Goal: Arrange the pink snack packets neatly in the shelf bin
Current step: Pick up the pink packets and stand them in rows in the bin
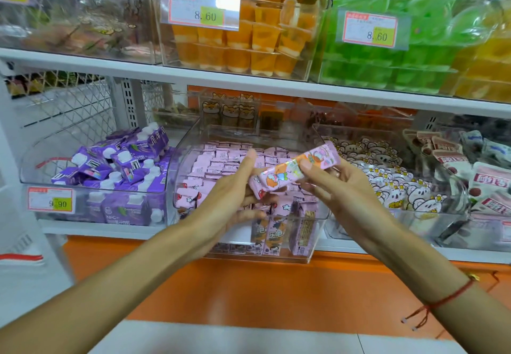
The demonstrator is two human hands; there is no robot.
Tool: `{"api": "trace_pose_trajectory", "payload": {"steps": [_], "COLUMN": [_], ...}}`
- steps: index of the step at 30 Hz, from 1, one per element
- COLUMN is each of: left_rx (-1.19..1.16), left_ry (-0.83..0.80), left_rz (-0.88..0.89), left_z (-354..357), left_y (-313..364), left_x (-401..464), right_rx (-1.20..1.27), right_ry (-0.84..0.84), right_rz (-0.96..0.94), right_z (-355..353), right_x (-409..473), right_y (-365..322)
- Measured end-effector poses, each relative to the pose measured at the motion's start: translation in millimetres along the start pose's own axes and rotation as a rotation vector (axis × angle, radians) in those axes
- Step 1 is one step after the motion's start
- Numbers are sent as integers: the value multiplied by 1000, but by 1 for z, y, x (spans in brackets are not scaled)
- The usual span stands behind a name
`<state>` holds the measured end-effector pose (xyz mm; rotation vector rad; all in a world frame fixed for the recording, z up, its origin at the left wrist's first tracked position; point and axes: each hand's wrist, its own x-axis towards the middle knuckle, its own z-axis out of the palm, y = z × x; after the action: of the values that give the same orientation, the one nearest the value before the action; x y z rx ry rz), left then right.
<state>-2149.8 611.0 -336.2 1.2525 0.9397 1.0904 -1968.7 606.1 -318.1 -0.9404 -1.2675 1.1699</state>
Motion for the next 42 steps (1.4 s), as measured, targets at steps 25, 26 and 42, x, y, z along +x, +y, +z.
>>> {"api": "trace_pose_trajectory", "payload": {"steps": [25,26,42], "left_rx": [931,1008,1432], "left_ry": [124,93,-141], "left_rz": [664,679,572], "left_z": [-7,-4,27], "left_y": [25,35,-14], "left_x": [5,6,43], "right_rx": [-1549,-1527,-1456], "right_ry": [-16,-19,14], "right_rz": [-403,-384,-397], "right_z": [-32,-33,-42], "right_x": [0,1,2], "right_y": [15,15,22]}}
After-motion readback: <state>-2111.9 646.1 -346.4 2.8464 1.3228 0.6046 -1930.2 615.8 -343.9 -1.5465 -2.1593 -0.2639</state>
